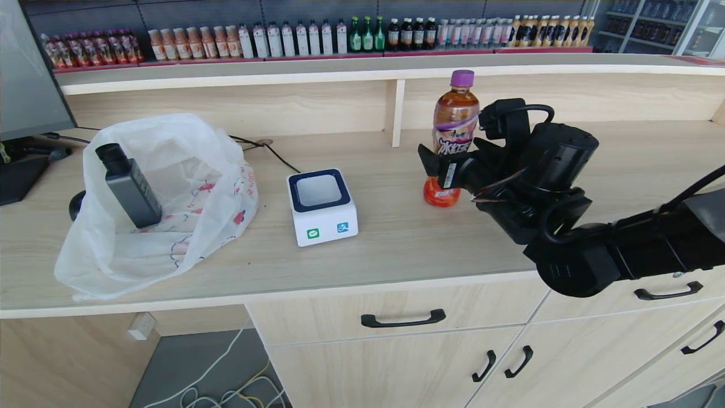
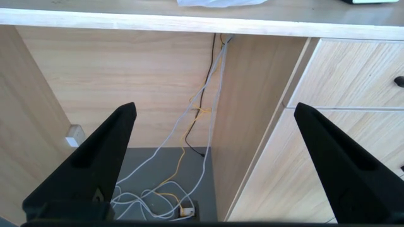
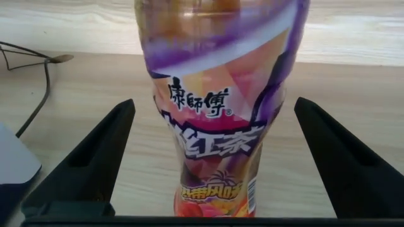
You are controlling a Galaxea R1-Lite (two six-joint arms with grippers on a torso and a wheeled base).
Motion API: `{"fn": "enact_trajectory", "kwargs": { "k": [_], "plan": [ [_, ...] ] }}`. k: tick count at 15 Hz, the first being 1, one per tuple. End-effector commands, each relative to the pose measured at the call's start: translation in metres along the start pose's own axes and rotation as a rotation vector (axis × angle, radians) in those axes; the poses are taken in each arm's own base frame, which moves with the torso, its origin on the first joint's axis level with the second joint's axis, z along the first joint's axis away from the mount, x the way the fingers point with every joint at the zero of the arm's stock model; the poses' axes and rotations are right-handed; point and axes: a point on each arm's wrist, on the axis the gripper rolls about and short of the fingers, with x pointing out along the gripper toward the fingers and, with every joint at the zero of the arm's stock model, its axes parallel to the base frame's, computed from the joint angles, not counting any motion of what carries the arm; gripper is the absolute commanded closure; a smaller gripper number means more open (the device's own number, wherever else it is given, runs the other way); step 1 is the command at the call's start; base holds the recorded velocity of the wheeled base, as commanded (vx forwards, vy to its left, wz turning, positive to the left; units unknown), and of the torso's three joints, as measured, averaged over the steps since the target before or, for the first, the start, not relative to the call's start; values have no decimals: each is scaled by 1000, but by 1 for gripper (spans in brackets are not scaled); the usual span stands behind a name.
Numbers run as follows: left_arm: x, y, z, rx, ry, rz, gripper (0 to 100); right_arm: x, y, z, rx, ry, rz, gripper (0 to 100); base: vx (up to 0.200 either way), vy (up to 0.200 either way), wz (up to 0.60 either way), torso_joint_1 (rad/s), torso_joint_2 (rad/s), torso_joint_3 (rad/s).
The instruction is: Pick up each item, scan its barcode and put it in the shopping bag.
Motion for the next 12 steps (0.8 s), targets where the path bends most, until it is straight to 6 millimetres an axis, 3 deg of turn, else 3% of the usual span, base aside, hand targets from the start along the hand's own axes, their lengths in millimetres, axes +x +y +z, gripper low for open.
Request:
{"fn": "enact_trajectory", "kwargs": {
  "k": [1,5,7,12],
  "plan": [
    [0,0,0,0,-1,0,0,6,2,-14,-3,14,2,0,0,0,0,0,0,0],
    [0,0,0,0,-1,0,0,15,1,-20,18,2,-7,0,0,0,0,0,0,0],
    [0,0,0,0,-1,0,0,29,0,-14,27,-44,-18,0,0,0,0,0,0,0],
    [0,0,0,0,-1,0,0,34,1,-5,32,-62,-19,0,0,0,0,0,0,0]
  ]
}}
